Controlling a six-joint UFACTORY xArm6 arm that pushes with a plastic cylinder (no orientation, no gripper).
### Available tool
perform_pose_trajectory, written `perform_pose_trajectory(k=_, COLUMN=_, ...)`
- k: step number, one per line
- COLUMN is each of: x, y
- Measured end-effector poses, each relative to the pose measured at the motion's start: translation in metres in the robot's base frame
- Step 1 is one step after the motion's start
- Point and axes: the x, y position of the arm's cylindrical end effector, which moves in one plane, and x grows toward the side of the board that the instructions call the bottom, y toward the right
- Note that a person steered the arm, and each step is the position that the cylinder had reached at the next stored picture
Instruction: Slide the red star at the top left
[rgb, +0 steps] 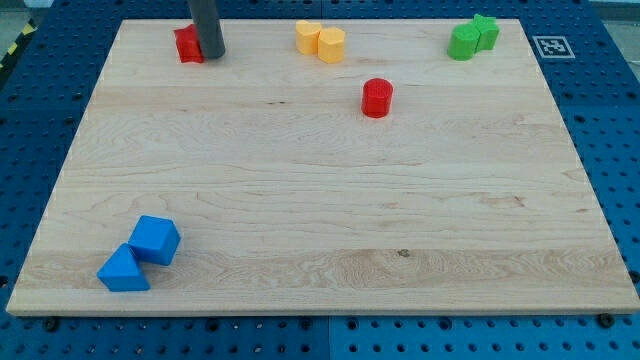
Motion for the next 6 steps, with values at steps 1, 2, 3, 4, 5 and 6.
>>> perform_pose_trajectory(k=1, x=0.000, y=-0.005)
perform_pose_trajectory(k=2, x=0.000, y=-0.015)
perform_pose_trajectory(k=3, x=0.000, y=-0.024)
perform_pose_trajectory(k=4, x=0.000, y=-0.014)
perform_pose_trajectory(k=5, x=0.013, y=0.026)
perform_pose_trajectory(k=6, x=0.050, y=0.067)
